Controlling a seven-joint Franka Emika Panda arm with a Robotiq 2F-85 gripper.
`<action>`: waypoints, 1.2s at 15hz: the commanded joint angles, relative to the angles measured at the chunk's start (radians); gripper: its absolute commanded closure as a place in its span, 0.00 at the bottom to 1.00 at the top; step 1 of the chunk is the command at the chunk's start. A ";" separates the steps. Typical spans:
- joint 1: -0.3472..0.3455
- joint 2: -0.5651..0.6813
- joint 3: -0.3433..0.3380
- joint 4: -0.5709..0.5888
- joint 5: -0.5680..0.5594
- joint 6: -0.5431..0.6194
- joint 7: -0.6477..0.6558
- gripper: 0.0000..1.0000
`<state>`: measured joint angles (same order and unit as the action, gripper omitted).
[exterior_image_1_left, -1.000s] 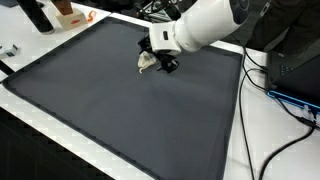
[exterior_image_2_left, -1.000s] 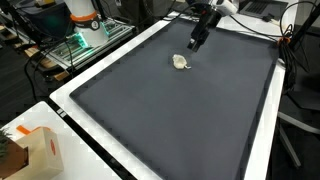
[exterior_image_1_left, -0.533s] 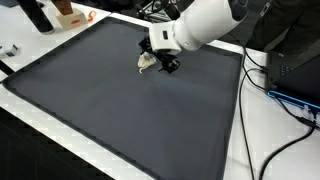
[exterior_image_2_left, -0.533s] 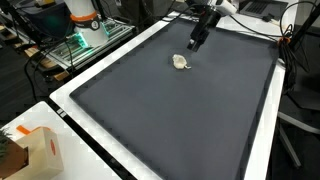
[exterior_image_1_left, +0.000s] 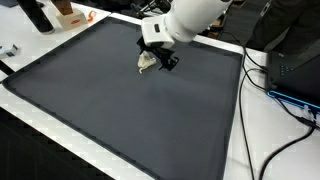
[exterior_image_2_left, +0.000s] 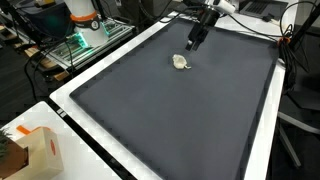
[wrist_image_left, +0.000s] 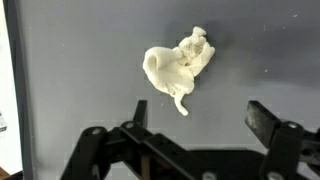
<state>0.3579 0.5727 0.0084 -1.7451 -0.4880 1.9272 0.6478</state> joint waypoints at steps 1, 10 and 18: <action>-0.044 -0.072 0.019 -0.088 0.059 0.075 -0.046 0.00; -0.136 -0.210 0.006 -0.196 0.258 0.172 -0.078 0.00; -0.205 -0.344 -0.010 -0.275 0.422 0.266 -0.004 0.00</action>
<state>0.1701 0.3046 0.0015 -1.9458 -0.1086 2.1511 0.6092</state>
